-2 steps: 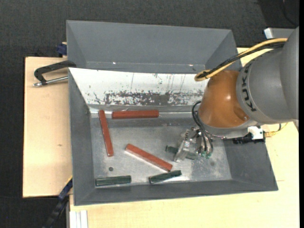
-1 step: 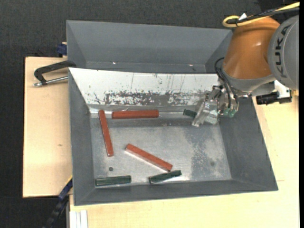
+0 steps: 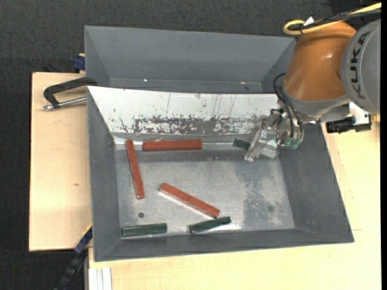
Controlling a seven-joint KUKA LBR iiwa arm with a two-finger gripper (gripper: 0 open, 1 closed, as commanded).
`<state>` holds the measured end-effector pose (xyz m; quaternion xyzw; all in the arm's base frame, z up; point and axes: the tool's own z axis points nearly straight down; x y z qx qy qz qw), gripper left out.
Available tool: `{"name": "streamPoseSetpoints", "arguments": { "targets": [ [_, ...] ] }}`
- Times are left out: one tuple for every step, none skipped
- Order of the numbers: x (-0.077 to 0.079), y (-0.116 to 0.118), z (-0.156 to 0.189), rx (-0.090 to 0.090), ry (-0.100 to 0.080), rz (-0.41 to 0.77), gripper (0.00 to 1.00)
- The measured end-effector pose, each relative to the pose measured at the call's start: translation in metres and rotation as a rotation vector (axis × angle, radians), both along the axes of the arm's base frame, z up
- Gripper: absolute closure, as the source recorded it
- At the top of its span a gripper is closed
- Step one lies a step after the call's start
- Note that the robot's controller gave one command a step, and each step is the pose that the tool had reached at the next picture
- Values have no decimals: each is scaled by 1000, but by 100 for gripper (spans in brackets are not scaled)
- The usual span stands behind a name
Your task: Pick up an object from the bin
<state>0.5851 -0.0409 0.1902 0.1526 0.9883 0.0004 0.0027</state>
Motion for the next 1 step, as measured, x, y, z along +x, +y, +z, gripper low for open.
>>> {"name": "streamPoseSetpoints", "arguments": {
  "targets": [
    [-11,-10,133,-3,-4,426,100]
  ]
}}
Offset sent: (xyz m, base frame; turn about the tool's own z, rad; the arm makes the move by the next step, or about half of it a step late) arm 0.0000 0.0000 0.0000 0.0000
